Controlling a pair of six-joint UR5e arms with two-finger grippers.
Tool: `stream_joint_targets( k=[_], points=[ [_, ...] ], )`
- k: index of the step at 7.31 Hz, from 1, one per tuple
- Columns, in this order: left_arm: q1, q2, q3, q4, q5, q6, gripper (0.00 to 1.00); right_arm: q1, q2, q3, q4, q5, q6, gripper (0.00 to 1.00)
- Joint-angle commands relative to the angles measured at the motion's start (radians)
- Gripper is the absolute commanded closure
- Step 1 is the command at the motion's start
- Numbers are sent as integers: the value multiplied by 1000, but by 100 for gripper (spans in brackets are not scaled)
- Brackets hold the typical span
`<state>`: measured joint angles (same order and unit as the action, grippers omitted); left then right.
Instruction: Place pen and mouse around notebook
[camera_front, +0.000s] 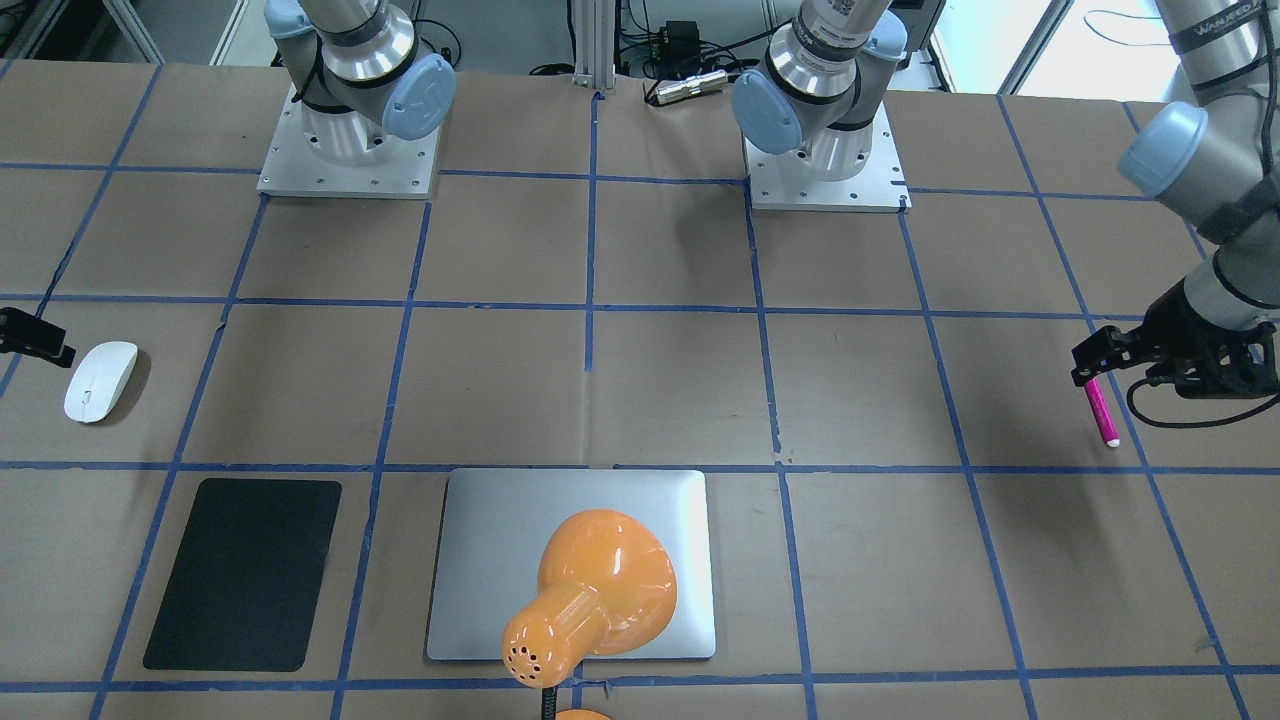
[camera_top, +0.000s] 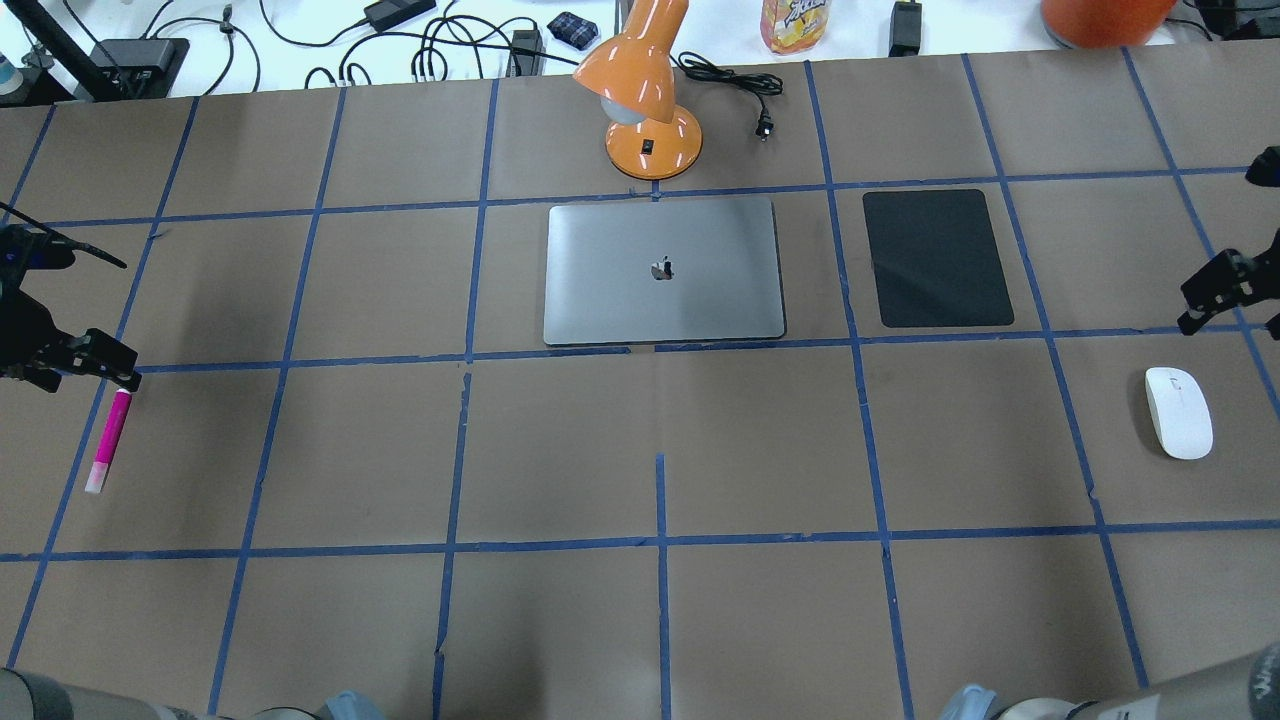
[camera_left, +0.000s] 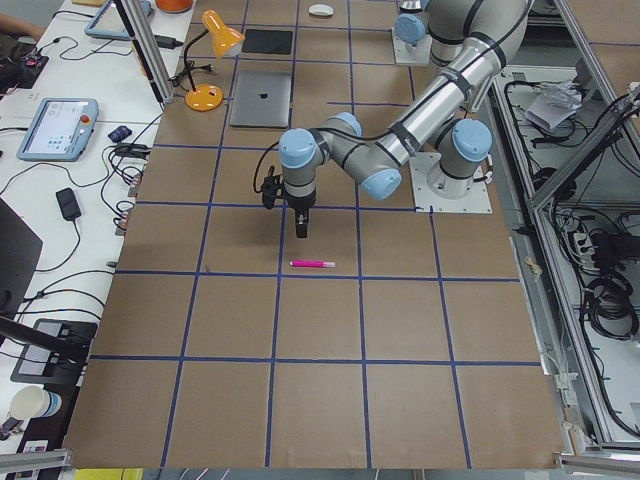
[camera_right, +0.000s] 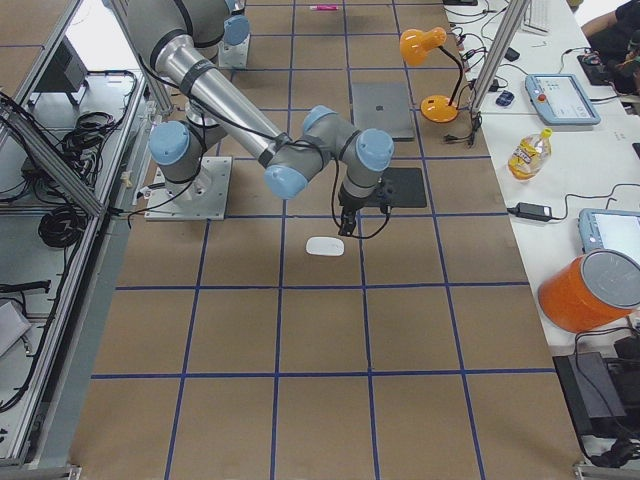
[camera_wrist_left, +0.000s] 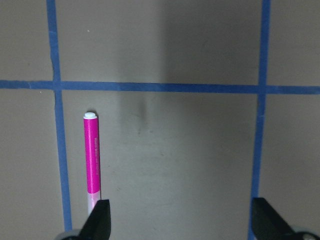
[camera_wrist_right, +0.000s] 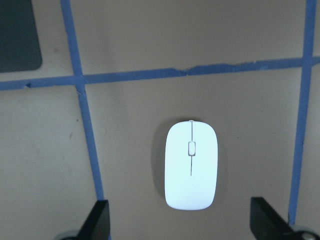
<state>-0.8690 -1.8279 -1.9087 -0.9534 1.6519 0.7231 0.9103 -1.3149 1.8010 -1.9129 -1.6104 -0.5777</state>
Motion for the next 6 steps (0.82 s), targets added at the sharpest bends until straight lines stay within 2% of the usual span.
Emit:
stream_joint_targets(
  k=[1, 2, 6],
  points=[
    [40, -83, -21, 120, 74, 27, 0, -39, 31, 165, -245, 1, -13, 0],
    [62, -105, -21, 123, 65, 26, 0, -63, 39, 187, -312, 3, -40, 0],
    [123, -157, -21, 176, -23, 102, 0, -74, 106, 192, -336, 13, -42, 0]
  ],
)
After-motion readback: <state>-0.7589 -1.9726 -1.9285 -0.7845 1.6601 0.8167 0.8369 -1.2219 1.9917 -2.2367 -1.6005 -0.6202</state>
